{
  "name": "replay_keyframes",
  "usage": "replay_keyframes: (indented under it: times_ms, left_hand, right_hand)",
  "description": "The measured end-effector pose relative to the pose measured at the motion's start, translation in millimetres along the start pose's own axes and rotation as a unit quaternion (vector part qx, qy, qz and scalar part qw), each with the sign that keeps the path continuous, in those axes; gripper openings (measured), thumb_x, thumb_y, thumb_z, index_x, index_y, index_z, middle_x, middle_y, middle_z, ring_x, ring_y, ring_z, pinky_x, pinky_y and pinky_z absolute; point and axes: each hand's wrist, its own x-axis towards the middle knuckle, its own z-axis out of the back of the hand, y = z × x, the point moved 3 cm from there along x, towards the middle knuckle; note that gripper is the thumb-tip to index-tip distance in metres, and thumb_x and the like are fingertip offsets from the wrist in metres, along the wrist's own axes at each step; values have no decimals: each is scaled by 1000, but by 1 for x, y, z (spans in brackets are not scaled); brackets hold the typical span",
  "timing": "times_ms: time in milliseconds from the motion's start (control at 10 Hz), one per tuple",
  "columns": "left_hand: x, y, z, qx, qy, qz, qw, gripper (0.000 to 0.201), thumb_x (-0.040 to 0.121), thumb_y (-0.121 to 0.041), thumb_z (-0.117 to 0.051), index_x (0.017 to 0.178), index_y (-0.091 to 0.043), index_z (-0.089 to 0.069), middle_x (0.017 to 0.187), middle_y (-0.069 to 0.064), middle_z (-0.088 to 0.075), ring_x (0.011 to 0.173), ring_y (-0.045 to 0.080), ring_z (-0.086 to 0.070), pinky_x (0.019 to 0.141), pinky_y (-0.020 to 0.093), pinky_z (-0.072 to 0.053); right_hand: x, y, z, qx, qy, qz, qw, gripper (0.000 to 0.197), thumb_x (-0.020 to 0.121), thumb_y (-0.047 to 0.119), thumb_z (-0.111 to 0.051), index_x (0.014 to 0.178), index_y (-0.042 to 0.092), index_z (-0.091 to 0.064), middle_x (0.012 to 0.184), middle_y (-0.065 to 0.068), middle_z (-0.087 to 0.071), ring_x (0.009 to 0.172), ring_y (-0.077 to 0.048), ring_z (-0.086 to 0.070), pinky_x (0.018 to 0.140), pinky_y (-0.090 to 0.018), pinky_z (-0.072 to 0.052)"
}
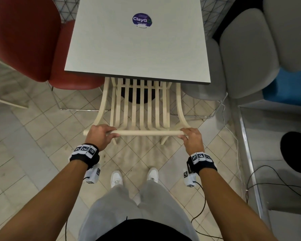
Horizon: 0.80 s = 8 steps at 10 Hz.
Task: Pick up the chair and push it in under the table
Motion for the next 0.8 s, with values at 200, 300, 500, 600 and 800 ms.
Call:
replay_keyframes:
  times_ms: [200,300,500,600,800]
  left_hand:
    - [-10,6,3,-9,-1,-5,1000,35,76,-54,-70,100,-30,-76,84,-8,-73,74,13,-66,82,37,-55]
    - [-11,12,3,-8,1,-7,1000,35,76,-54,-70,101,-30,-76,85,-8,-73,76,13,-66,83,39,-54]
    - [-21,8,0,-21,-22,-21,999,37,79,-48,-70,108,-25,-74,102,-6,-76,91,15,-69,91,36,-53]
    - [-40,8,-1,21,-63,-14,998,39,83,-41,-68,118,-22,-69,119,-1,-71,112,20,-64,105,39,-45]
    - [-132,20,-1,-45,-156,128,978,53,88,-23,-63,138,-14,-49,144,9,-47,134,25,-46,111,44,-42]
  right_hand:
    - [-15,12,0,5,-6,-3,1000,33,76,15,-82,107,8,-76,101,-14,-73,97,-34,-61,91,-49,-52]
    - [-19,13,-4,-1,-1,-9,1000,33,77,18,-81,109,9,-75,103,-12,-74,99,-32,-60,92,-49,-51]
    - [-21,16,0,-4,2,-2,1000,34,77,19,-82,109,10,-75,102,-11,-73,99,-32,-59,93,-48,-51]
    - [-24,18,0,5,8,-7,1000,38,80,17,-80,116,10,-71,111,-11,-70,107,-31,-56,100,-47,-49]
    - [-67,29,19,43,-113,31,992,27,84,7,-66,109,16,-68,111,0,-63,108,-20,-51,99,-32,-43]
